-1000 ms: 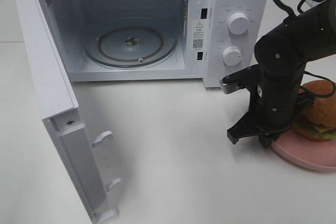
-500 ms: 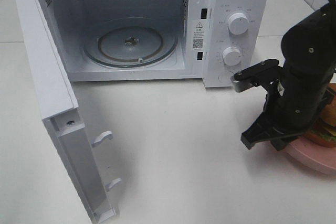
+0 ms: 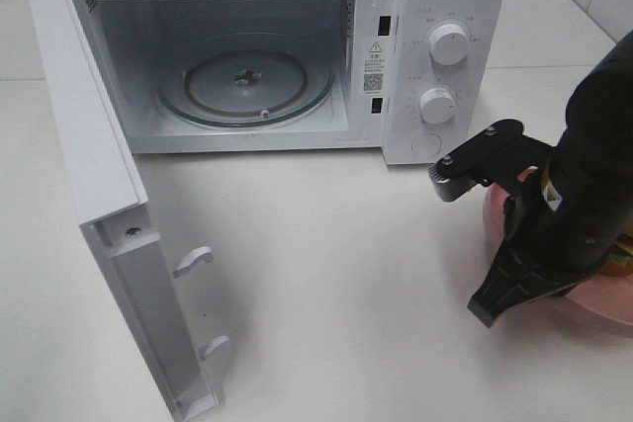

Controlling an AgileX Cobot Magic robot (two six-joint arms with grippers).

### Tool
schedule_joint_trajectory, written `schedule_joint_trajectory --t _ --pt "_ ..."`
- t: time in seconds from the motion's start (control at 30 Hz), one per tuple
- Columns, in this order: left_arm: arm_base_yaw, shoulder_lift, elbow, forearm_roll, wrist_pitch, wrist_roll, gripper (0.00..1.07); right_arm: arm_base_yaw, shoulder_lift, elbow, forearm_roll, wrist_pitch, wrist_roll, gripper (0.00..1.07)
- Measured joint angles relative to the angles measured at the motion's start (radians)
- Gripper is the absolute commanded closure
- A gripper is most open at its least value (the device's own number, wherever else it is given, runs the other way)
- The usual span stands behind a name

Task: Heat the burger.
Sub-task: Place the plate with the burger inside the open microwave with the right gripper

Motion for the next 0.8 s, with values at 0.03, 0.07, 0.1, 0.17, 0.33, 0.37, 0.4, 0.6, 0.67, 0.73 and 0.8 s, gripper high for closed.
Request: schedule_joint_trajectory --t 0.03,0.07,0.1,0.17,0.33,0.37,0.4,0.6,0.67,0.73,0.8 --pt "0.000 0.000 0.000 0.000 0.000 0.000 0.09 0.000 0.000 0.000 0.000 0.000 0.000 1.07" --pt "0.000 0.000 0.000 0.000 0.000 0.000 0.09 0.025 -0.006 0.006 -0.009 0.000 0.001 1.07" --pt "0.000 0.000 0.000 0.000 0.000 0.000 0.09 0.074 -0.026 0.023 -0.028 0.000 0.005 1.07" --pt "0.000 0.000 0.000 0.000 0.000 0.000 0.09 0.118 -0.044 0.043 -0.039 0.002 0.009 1.07" --pt "0.000 0.000 0.000 0.000 0.000 0.000 0.09 0.227 -0.088 0.072 -0.083 0.016 0.016 1.07" --pt "0.000 0.000 0.000 0.000 0.000 0.000 0.09 0.227 -0.088 0.072 -0.083 0.016 0.016 1.07" --pt "0.000 0.000 0.000 0.000 0.000 0.000 0.09 0.274 -0.101 0.073 -0.107 0.018 0.010 1.07" --pt "0.000 0.000 0.000 0.000 0.000 0.000 0.09 0.368 -0.112 0.073 -0.137 -0.004 -0.075 1.07" --pt "0.000 0.000 0.000 0.000 0.000 0.000 0.09 0.419 -0.112 0.074 -0.137 -0.023 -0.158 1.07" --pt "0.000 0.000 0.000 0.000 0.000 0.000 0.09 0.442 -0.112 0.075 -0.137 -0.039 -0.230 1.07" --pt "0.000 0.000 0.000 0.000 0.000 0.000 0.09 0.450 -0.112 0.077 -0.138 -0.050 -0.273 1.07"
